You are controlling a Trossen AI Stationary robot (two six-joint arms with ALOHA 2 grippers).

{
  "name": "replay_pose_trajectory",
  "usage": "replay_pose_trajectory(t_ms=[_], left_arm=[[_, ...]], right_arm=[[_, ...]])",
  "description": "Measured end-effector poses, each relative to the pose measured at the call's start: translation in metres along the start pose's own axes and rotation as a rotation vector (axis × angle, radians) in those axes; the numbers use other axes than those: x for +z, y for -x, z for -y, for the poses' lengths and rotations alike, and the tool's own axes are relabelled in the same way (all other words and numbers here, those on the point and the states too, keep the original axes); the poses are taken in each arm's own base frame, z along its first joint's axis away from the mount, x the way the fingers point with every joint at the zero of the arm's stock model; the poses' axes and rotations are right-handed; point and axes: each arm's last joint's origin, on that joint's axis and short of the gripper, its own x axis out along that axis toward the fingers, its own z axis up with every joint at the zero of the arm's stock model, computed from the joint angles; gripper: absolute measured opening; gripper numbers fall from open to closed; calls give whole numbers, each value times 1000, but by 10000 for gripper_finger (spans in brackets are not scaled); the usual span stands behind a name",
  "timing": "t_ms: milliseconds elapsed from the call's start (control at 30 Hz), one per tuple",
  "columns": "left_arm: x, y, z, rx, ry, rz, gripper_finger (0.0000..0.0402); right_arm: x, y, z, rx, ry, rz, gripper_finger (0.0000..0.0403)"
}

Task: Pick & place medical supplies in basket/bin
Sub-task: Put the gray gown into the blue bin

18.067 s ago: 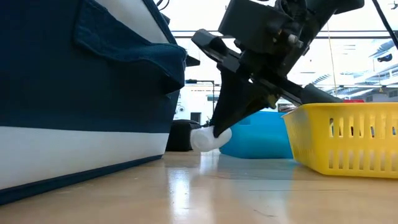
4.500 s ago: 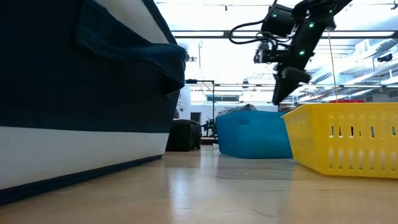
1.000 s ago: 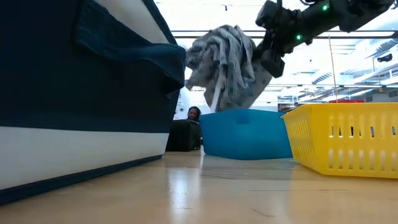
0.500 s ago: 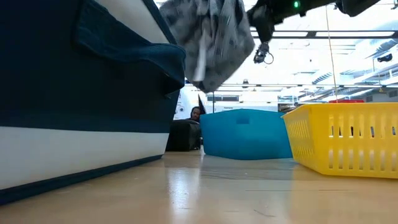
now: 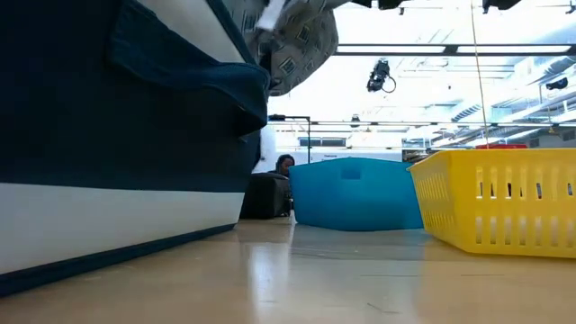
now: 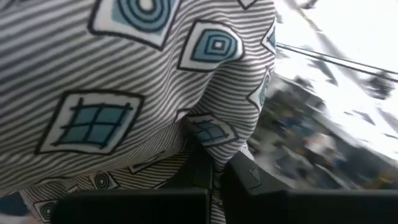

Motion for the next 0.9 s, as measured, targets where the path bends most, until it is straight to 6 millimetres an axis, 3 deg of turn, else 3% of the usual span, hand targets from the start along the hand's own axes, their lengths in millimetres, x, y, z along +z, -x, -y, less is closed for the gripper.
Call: replay_pose_trajectory(t_ms=[133, 500, 900], left_arm=[[4, 0, 1, -41, 13, 50, 177], [8, -16, 13, -364, 115, 184, 183], [10, -70, 33, -692, 152, 124, 184]], right_arm=[[-1, 0, -5, 147, -56, 65, 8], [-4, -1, -3, 452, -176, 258, 8], [-11, -2, 4, 673, -296, 343, 8]])
